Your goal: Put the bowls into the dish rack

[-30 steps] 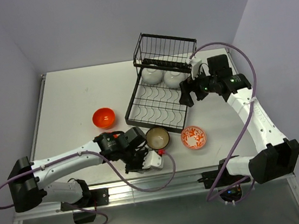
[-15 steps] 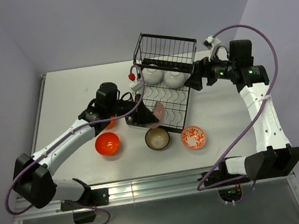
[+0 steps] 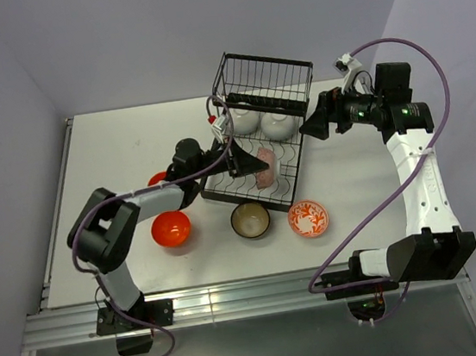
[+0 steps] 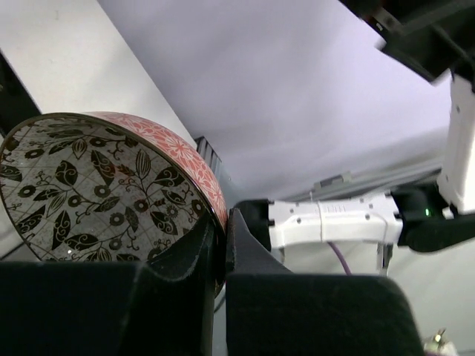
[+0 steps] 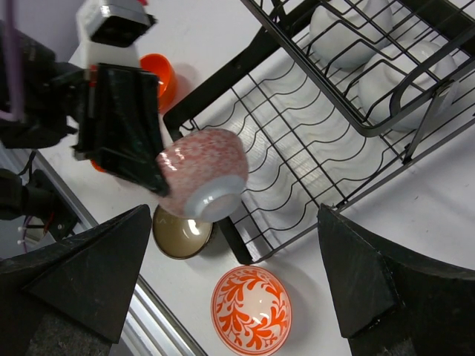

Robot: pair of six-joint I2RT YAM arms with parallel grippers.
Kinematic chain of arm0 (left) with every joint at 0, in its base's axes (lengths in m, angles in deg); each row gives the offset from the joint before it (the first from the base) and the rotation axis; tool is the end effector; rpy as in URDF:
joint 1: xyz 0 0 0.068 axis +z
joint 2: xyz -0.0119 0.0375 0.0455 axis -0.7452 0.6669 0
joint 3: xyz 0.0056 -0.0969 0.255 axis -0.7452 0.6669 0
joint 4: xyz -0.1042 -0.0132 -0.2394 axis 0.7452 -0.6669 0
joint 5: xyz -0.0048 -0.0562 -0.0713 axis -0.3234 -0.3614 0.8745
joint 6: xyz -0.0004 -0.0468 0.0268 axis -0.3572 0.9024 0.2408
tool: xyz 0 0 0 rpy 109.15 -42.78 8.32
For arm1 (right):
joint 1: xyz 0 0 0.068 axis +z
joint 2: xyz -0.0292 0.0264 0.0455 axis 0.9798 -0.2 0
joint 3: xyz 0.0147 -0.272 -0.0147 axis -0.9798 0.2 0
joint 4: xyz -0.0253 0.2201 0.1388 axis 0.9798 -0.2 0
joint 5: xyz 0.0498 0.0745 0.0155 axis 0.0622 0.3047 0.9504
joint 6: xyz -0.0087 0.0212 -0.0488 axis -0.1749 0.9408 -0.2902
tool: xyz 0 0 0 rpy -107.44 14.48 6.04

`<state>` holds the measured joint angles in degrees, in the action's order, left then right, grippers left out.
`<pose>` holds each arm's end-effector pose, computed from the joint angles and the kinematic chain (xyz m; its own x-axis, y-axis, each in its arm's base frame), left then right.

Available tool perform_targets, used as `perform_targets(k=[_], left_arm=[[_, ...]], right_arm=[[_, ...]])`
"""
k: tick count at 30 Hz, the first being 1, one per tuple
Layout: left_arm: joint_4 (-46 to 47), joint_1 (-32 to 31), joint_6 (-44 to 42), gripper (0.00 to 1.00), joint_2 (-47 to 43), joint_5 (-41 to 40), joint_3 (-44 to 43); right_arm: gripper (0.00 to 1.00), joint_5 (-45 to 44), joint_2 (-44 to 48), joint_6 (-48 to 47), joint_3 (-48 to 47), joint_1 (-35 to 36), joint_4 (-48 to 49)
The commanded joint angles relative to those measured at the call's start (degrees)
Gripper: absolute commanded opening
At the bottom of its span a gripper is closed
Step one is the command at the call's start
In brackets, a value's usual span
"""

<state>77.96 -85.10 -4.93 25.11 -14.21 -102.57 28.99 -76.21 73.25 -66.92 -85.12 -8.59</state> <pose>0.2893 -0.2495 0.2517 -0.8828 -0.1324 -0.4506 0.4538 0.0073 -0.8911 0.2531 -0.0021 0.4120 -0.4994 -0.0352 -0.8657 -0.6204 0.7120 0.3289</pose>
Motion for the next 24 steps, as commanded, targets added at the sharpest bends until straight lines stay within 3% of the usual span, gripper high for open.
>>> perform_targets(k=[1,24], left_arm=[[14.04,-0.07,6.05,0.00,3.53,-3.65,-4.50],[20.54,-4.73,15.45,0.00,17.08,-10.42,-7.22]], right_arm=[[1.00,1.61,-0.38,0.41,-2.69,-0.55,-0.32],[1.00,3.02,0.15,0.05,-0.94,-1.69,0.21]])
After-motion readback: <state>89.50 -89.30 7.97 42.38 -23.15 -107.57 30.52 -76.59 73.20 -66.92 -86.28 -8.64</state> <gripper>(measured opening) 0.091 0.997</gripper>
